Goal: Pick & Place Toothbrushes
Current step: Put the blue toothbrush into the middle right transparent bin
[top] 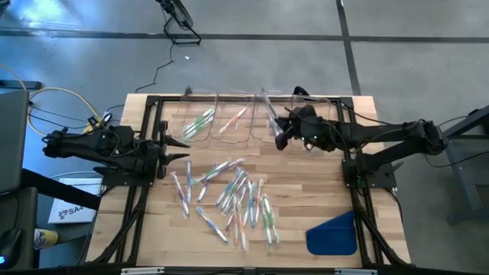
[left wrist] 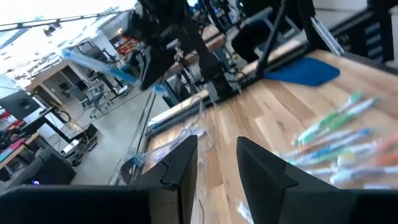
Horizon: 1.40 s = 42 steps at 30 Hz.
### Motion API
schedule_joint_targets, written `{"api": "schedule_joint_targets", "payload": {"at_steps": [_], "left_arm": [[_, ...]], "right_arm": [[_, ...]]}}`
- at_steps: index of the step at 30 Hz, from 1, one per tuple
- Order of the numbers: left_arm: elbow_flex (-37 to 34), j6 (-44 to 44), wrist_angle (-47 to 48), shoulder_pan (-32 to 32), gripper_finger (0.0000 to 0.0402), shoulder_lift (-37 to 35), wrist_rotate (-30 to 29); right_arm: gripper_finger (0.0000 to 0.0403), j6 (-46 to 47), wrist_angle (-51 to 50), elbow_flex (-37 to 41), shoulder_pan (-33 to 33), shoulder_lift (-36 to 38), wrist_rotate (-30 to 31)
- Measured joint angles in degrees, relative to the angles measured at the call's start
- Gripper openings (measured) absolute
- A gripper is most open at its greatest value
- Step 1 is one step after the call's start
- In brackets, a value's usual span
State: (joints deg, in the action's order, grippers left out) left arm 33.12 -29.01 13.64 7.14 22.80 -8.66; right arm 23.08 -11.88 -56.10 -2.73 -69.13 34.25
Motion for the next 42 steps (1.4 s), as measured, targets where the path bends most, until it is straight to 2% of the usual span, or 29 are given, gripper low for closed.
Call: {"api": "schedule_joint_targets", "payload": {"at_steps": [5,8,12,16,21,35,38,42], "left_arm": [[0.0,0.8,-4.8,0.0,0.0108,3.7,-0.2],[0.0,0.8,-7.4,0.0,0.0108,7.8,-3.2],[0.0,2.9,-10.8,0.0,0.0108,13.5,-10.9],[0.0,6.7,-12.7,0.0,0.0108,18.3,-21.7],[0.0,2.9,-14.7,0.0,0.0108,22.3,-32.6],[0.0,-12.3,-24.6,0.0,0.0108,24.3,-33.3],[0.0,-11.1,-24.7,0.0,0.0108,24.3,-33.2],[0.0,-4.1,-24.7,0.0,0.0108,24.3,-33.2]], "right_arm": [[0.0008,2.7,-0.2,0.0,-3.7,-2.0,0.4],[0.0008,4.2,-0.3,0.0,-5.1,-4.4,-0.5],[0.0007,5.6,0.0,0.0,-6.7,-7.2,-3.1],[0.0007,6.3,0.0,0.0,-8.9,-9.6,-3.9],[0.0007,8.4,0.2,0.0,-12.4,-11.8,-6.3],[0.0007,8.9,-0.8,-0.1,-21.5,-15.3,-19.3],[0.0007,8.9,-2.3,-0.1,-23.0,-17.0,-22.9],[0.0007,8.9,-4.3,-0.1,-24.7,-19.6,-25.0]]}}
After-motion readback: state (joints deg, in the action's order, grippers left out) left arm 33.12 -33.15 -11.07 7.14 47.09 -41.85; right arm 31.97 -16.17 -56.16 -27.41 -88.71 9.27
